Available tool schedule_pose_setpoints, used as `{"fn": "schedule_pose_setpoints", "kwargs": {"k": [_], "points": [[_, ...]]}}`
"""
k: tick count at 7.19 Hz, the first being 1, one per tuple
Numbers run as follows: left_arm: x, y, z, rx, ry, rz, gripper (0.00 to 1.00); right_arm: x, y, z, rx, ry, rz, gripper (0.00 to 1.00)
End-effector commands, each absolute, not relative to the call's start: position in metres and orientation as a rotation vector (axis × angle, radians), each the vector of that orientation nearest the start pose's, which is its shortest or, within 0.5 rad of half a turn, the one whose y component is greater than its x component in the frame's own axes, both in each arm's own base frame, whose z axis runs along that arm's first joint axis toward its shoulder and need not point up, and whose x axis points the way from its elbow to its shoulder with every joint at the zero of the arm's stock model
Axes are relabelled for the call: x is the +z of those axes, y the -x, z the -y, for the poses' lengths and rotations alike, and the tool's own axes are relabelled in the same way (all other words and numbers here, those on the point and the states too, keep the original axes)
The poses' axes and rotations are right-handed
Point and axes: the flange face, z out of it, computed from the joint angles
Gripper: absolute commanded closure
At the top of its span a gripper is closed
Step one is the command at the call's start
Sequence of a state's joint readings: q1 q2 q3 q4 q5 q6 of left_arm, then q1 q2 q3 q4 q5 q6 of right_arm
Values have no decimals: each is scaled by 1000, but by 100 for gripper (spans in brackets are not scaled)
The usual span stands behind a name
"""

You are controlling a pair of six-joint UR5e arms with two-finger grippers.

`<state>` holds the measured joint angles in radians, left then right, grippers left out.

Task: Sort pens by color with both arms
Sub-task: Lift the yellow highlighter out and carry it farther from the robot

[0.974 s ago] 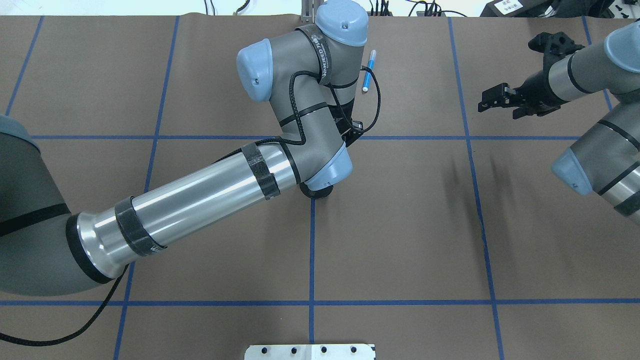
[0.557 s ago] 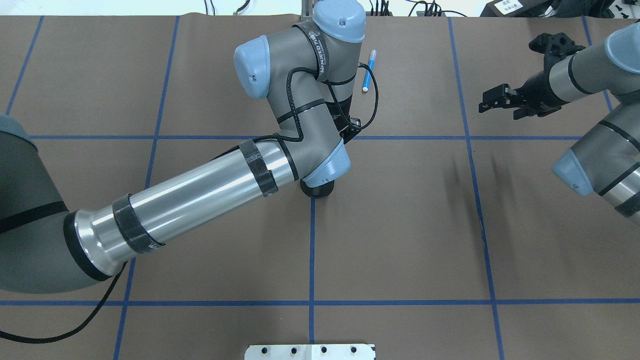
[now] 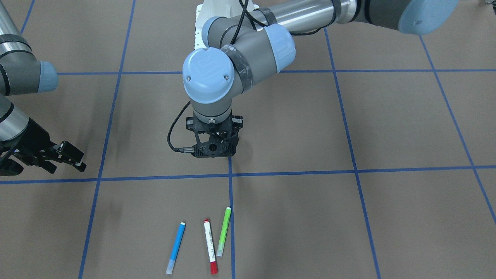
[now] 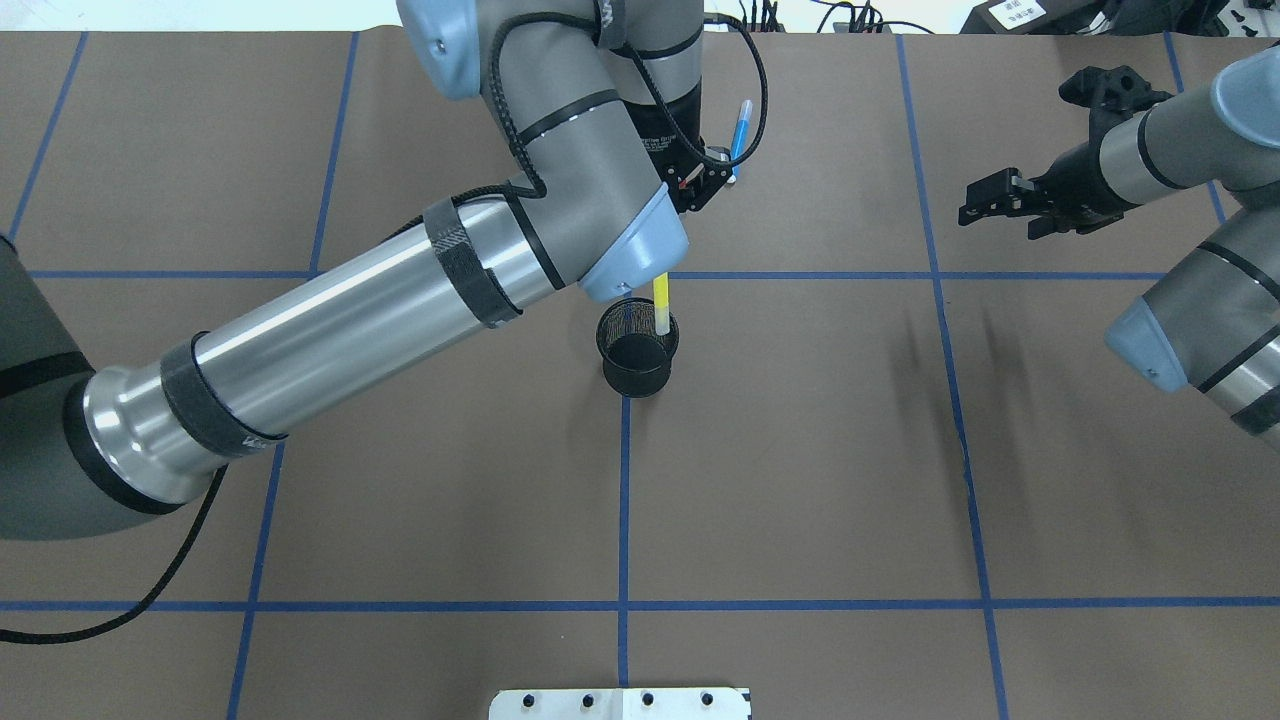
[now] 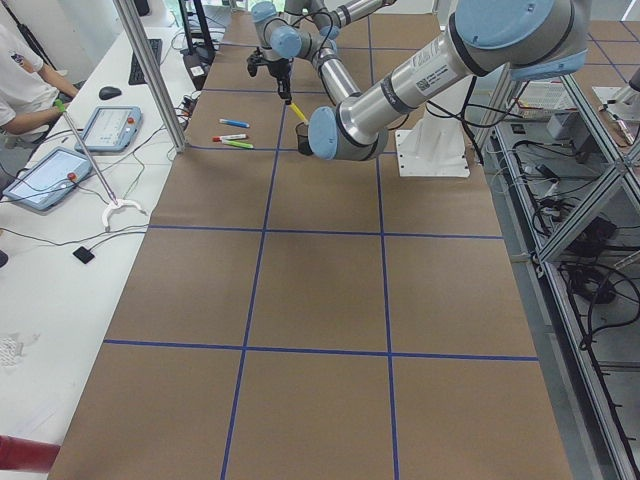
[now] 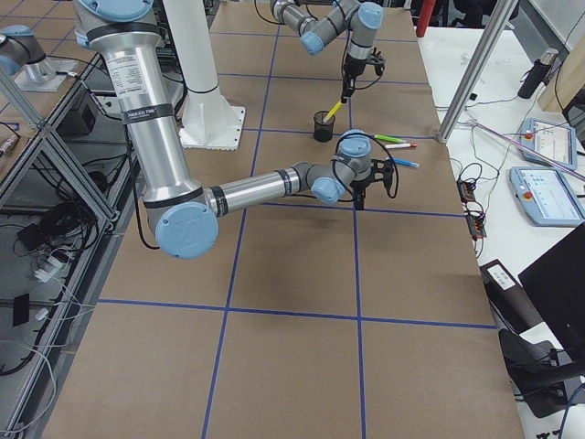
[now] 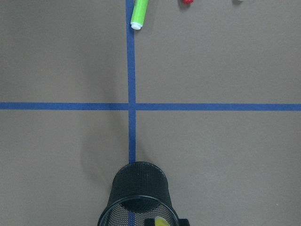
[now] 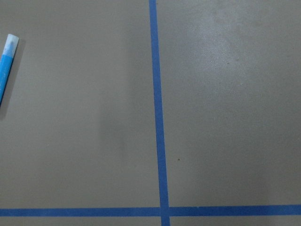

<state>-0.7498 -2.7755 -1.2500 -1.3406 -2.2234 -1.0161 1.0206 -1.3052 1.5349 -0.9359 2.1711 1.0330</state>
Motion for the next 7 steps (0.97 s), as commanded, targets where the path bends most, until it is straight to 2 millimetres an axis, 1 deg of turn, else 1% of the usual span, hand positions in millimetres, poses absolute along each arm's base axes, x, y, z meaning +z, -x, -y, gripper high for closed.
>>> {"fn": "schedule_pose_setpoints", "kwargs": {"k": [1,2,3,4,5,6,7], "points": [[-14,-435,574,-11,13,-956,100,455,260,570,181,-197,995,0],[2,-422,586,-57,-106,-919,100,450,258,571,180,-207,999,0],[46,-415,598,-119,-294,-958,100,452,257,569,172,-234,1017,0],[101,-406,606,-228,-473,-1073,100,460,253,565,168,-276,1031,0],[137,-414,629,-317,-575,-1083,100,463,251,563,168,-282,1033,0],[146,-422,643,-398,-689,-1042,100,462,251,563,171,-288,1031,0],[165,-448,648,-460,-795,-1003,100,462,250,565,179,-300,1024,0]]}}
